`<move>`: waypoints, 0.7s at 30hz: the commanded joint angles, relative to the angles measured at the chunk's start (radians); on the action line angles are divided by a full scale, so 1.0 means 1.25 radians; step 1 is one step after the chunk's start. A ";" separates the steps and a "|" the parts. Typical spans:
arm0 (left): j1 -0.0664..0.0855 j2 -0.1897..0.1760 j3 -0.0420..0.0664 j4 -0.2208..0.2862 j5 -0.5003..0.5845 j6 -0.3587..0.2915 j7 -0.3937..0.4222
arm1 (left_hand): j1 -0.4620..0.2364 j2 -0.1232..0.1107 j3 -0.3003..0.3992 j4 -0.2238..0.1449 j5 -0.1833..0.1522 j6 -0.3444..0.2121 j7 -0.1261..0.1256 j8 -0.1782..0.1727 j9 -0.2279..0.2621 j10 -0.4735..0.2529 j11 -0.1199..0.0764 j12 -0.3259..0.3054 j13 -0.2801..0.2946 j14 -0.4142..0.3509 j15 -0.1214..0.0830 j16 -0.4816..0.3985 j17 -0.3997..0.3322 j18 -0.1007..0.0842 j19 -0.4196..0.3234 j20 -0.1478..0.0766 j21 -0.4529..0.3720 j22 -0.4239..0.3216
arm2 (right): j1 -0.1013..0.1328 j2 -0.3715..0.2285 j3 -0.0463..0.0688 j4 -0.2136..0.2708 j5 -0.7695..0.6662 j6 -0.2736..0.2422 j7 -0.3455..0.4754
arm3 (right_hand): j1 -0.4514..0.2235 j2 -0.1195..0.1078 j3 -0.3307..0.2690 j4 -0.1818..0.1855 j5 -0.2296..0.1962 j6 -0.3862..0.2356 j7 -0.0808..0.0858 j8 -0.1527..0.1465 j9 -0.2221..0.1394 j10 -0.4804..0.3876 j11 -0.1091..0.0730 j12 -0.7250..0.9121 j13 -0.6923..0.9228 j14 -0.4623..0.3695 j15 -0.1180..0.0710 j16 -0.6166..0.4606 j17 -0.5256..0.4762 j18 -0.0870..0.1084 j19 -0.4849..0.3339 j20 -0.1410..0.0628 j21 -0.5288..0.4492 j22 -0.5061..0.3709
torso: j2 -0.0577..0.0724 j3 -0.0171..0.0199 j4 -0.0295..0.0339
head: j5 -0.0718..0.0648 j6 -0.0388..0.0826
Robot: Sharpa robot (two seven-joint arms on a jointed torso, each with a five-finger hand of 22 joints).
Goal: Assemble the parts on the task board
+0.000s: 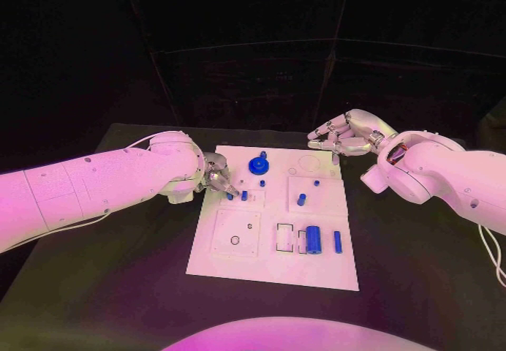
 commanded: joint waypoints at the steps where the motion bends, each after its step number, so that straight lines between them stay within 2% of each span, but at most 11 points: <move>1: 0.001 0.001 0.000 -0.002 0.001 0.014 -0.010 | -0.008 0.000 -0.008 -0.001 0.000 0.005 0.000 0.004 0.002 0.003 -0.001 -0.001 0.000 0.084 -0.008 0.003 0.211 -0.005 0.011 -0.005 0.003 0.001 | 0.001 0.000 0.000 0.001 0.000 0.000 0.008 | -0.005 0.003 -0.002 0.004 0.001 -0.005 -0.001 0.005 -0.001 -0.004 -0.001 -0.002 -0.001 0.015 -0.005 -0.004 -0.001 0.011 -0.006 0.001 -0.005 -0.001 | 0.000 -0.0002 0.0003 | -0.001 -0.001; 9: 0.001 0.001 0.000 -0.006 0.001 0.011 -0.014 | -0.019 -0.006 -0.023 0.005 0.000 0.007 -0.002 0.008 0.003 0.004 -0.002 0.000 0.000 0.084 -0.009 0.003 0.211 -0.005 0.011 -0.007 0.003 0.002 | 0.001 0.000 0.000 0.001 0.000 0.000 0.008 | -0.005 0.003 -0.002 0.005 0.002 -0.005 -0.001 0.005 -0.001 -0.009 -0.001 -0.009 -0.008 0.014 -0.005 -0.009 -0.006 0.011 -0.006 0.001 -0.006 -0.002 | 0.000 -0.0005 0.0007 | -0.002 -0.001; 16: 0.001 -0.001 0.000 -0.010 0.003 -0.024 -0.013 | -0.065 -0.039 -0.095 0.031 0.000 0.001 0.001 0.010 0.002 -0.001 0.000 -0.005 -0.007 0.084 -0.008 0.003 0.211 -0.004 0.010 -0.008 -0.002 -0.002 | 0.001 0.001 0.000 0.000 0.000 -0.001 0.008 | -0.005 0.002 -0.003 0.008 0.002 -0.007 -0.001 0.005 -0.001 -0.018 -0.001 -0.023 -0.024 0.010 -0.005 -0.022 -0.022 0.011 -0.008 0.001 -0.010 -0.004 | 0.000 -0.0006 0.0005 | -0.002 0.000; 18: 0.001 -0.003 0.000 -0.010 0.010 -0.039 -0.011 | -0.078 -0.059 -0.131 0.040 0.000 -0.017 0.005 0.000 -0.003 -0.016 0.002 -0.025 -0.033 0.084 -0.007 0.003 0.211 -0.004 0.009 -0.008 -0.006 -0.006 | 0.001 0.001 0.000 0.000 0.000 -0.001 0.008 | -0.005 0.002 -0.003 0.009 0.002 -0.007 -0.001 0.005 -0.001 -0.019 -0.001 -0.026 -0.027 0.009 -0.005 -0.023 -0.024 0.011 -0.008 0.001 -0.011 -0.005 | 0.000 -0.0006 0.0002 | -0.003 0.001; 20: 0.001 -0.005 0.000 -0.009 0.022 -0.058 -0.004 | -0.082 -0.064 -0.154 0.047 0.000 -0.031 0.009 -0.008 -0.008 -0.033 0.005 -0.046 -0.060 0.084 -0.005 0.003 0.211 -0.003 0.008 -0.007 -0.010 -0.010 | 0.001 0.000 0.000 -0.001 0.000 -0.001 0.008 | -0.005 0.002 -0.003 0.009 0.002 -0.007 -0.001 0.005 -0.001 -0.019 -0.001 -0.026 -0.027 0.009 -0.005 -0.023 -0.024 0.011 -0.008 0.001 -0.011 -0.005 | 0.000 -0.0008 0.0002 | -0.003 0.001; 21: 0.001 -0.007 0.000 -0.008 0.031 -0.070 0.000 | -0.084 -0.066 -0.171 0.054 0.000 -0.052 0.015 -0.022 -0.015 -0.047 0.010 -0.062 -0.080 0.084 -0.002 0.003 0.211 -0.003 0.008 -0.005 -0.011 -0.011 | 0.001 0.000 0.000 -0.001 0.000 -0.001 0.008 | -0.005 0.002 -0.003 0.009 0.002 -0.007 -0.001 0.005 -0.001 -0.021 -0.001 -0.028 -0.030 0.008 -0.005 -0.026 -0.026 0.011 -0.009 0.001 -0.012 -0.006 | 0.000 -0.0009 0.0003 | -0.004 0.001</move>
